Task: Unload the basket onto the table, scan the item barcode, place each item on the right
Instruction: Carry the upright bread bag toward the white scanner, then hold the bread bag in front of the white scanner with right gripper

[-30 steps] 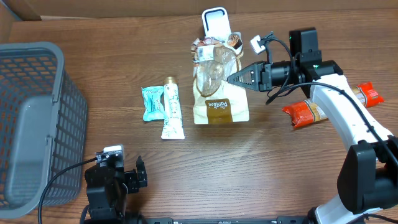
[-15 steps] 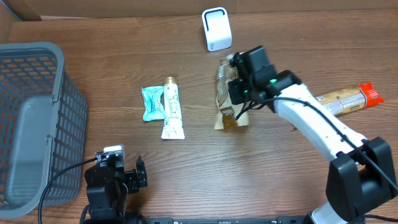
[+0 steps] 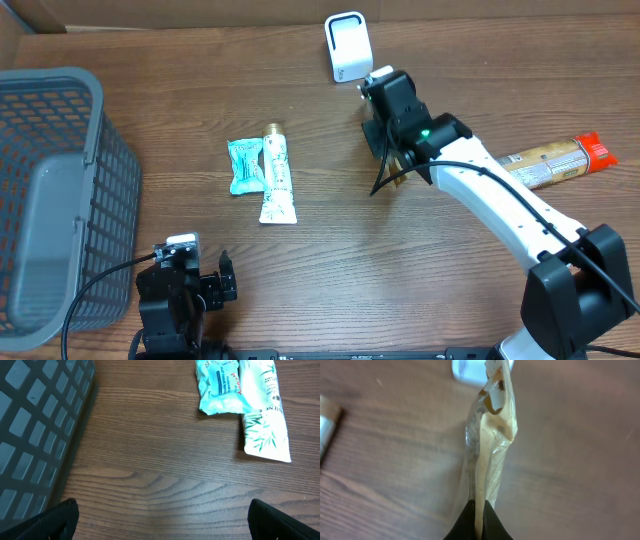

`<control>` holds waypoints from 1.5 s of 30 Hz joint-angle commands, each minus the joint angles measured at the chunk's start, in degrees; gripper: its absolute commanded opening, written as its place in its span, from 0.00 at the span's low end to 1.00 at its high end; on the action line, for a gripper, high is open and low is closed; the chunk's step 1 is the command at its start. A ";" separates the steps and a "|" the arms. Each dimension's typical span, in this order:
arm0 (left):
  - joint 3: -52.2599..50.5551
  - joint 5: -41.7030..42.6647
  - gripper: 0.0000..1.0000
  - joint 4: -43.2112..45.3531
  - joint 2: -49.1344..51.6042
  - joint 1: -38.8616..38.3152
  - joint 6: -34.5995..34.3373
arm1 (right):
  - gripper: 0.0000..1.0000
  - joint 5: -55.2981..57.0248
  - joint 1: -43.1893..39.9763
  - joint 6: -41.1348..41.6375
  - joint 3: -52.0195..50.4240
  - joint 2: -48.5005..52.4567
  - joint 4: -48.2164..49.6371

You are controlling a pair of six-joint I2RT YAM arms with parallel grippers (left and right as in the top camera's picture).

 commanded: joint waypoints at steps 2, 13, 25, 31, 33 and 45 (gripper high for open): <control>-0.09 0.55 1.00 0.11 -0.24 0.31 1.07 | 0.04 3.13 0.26 -14.16 6.69 -1.77 3.61; -0.09 0.55 1.00 0.11 -0.24 0.31 1.07 | 0.04 6.40 0.15 -39.58 6.95 -0.46 22.71; -0.09 0.55 1.00 0.11 -0.24 0.31 1.07 | 0.04 8.35 -0.26 -64.94 6.95 9.75 47.19; -0.09 0.55 1.00 0.11 -0.24 0.31 1.07 | 0.04 8.48 -1.01 -72.54 6.95 14.88 53.79; -0.09 0.55 0.99 0.11 -0.24 0.31 1.07 | 0.04 8.50 -1.62 -74.01 6.95 16.17 55.52; -0.09 0.55 1.00 0.11 -0.24 0.31 1.07 | 0.04 8.63 -3.50 -80.65 6.95 18.95 54.60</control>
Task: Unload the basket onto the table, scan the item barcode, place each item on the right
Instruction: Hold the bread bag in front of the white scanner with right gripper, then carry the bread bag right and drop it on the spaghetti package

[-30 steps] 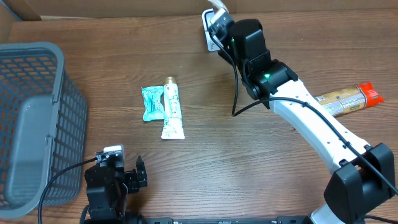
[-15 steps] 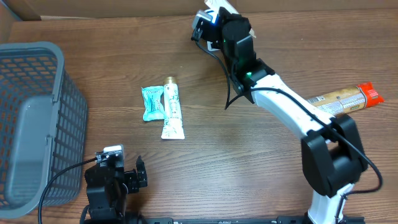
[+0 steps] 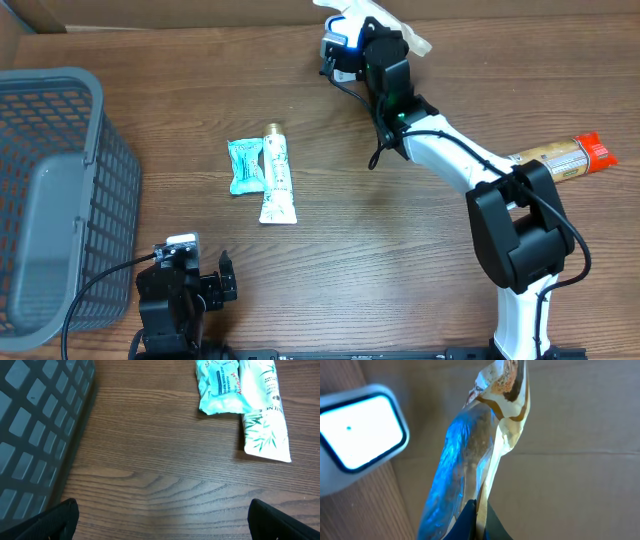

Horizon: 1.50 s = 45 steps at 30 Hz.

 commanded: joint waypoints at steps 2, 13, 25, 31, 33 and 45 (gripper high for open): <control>-0.09 0.55 1.00 0.11 -0.24 0.31 1.07 | 0.04 0.09 0.02 -1.22 1.22 -0.22 -3.52; -0.09 0.55 0.99 0.11 -0.24 0.31 1.07 | 0.04 -0.28 0.31 -0.85 1.22 0.00 -4.85; -0.09 0.55 0.99 0.11 -0.24 0.31 1.07 | 0.04 -0.26 0.68 0.90 1.22 0.00 -4.72; -0.09 0.55 1.00 0.11 -0.24 0.31 1.07 | 0.04 0.66 2.03 2.49 1.22 -0.17 -4.42; -0.11 0.55 0.99 0.11 -0.24 0.31 1.07 | 0.04 0.61 2.25 4.11 1.22 -1.14 -4.44; -0.09 0.55 0.99 0.11 -0.24 0.31 1.07 | 0.04 1.64 2.14 34.56 1.22 -23.89 -25.44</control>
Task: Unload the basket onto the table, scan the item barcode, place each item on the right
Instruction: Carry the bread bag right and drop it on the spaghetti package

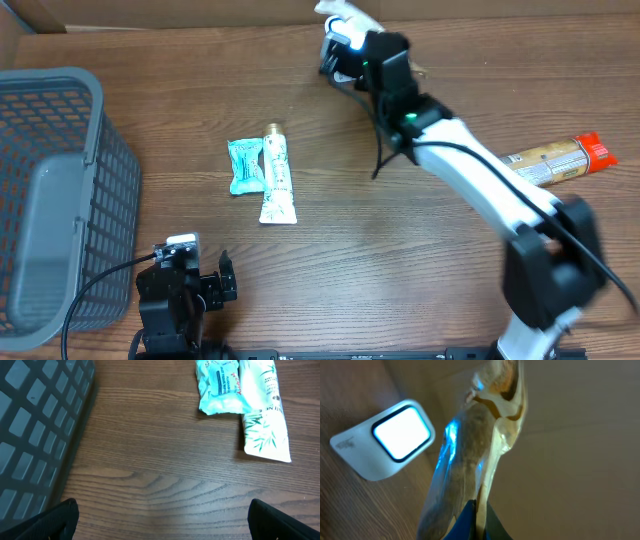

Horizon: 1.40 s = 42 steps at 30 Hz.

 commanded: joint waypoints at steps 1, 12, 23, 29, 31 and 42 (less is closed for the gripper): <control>-0.09 0.57 1.00 0.11 -0.24 0.31 1.07 | 0.04 -0.26 -0.37 21.07 1.27 -12.41 -5.14; -0.09 0.57 1.00 0.11 -0.24 0.31 1.07 | 0.04 -36.09 -21.14 74.73 1.27 -31.52 -32.17; -0.09 0.57 1.00 0.11 -0.24 0.31 1.07 | 0.04 -61.20 -53.02 83.58 -7.26 -25.18 -36.74; -0.09 0.57 0.99 0.11 -0.24 0.31 1.07 | 0.04 -61.79 -58.38 85.68 -16.28 -17.49 -27.91; -0.09 0.57 1.00 0.11 -0.24 0.31 1.07 | 0.04 -61.72 -59.65 86.38 -19.41 -15.30 -23.96; -0.09 0.55 1.00 0.11 -0.24 0.31 1.07 | 0.17 -46.18 -61.79 87.60 -26.47 -10.60 -22.29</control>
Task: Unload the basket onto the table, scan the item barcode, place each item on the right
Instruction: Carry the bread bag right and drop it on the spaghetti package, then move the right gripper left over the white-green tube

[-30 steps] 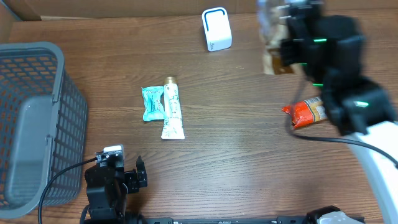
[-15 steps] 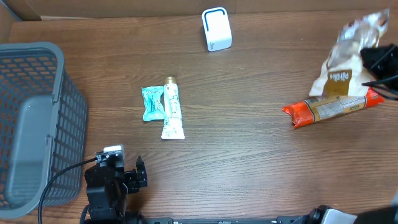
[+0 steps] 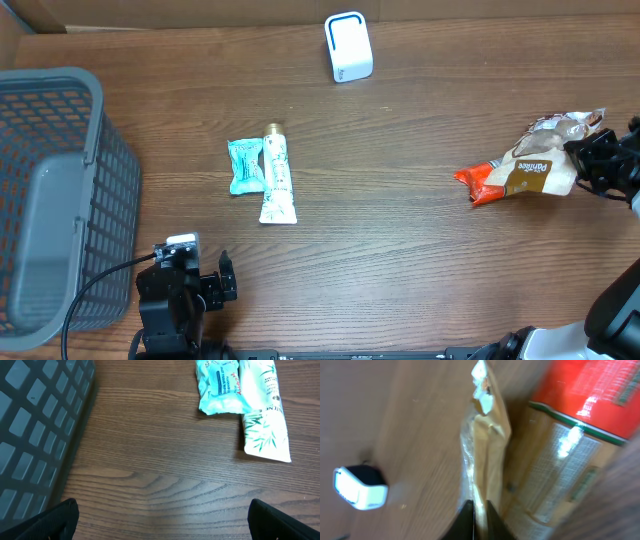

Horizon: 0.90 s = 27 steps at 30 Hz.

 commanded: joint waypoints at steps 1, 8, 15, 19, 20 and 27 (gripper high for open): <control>-0.09 0.55 0.99 0.11 -0.24 0.31 1.07 | 0.26 6.62 -0.22 0.00 -0.42 0.17 -0.76; -0.09 0.55 1.00 0.11 -0.24 0.31 1.07 | 0.81 7.43 -2.01 0.48 0.11 -0.90 -3.39; -0.09 0.55 1.00 0.11 -0.24 0.31 1.07 | 0.91 8.04 -3.30 0.42 6.40 -8.55 -12.50; -0.09 0.55 0.99 0.11 -0.24 0.31 1.07 | 1.00 6.84 -0.11 -0.68 11.13 -15.89 -17.35; -0.09 0.55 0.99 0.11 -0.24 0.31 1.07 | 1.00 6.19 0.76 -1.05 11.50 -16.87 -17.51; -0.09 0.55 0.99 0.11 -0.24 0.31 1.07 | 1.00 -8.31 15.54 -2.89 11.69 -21.73 -11.54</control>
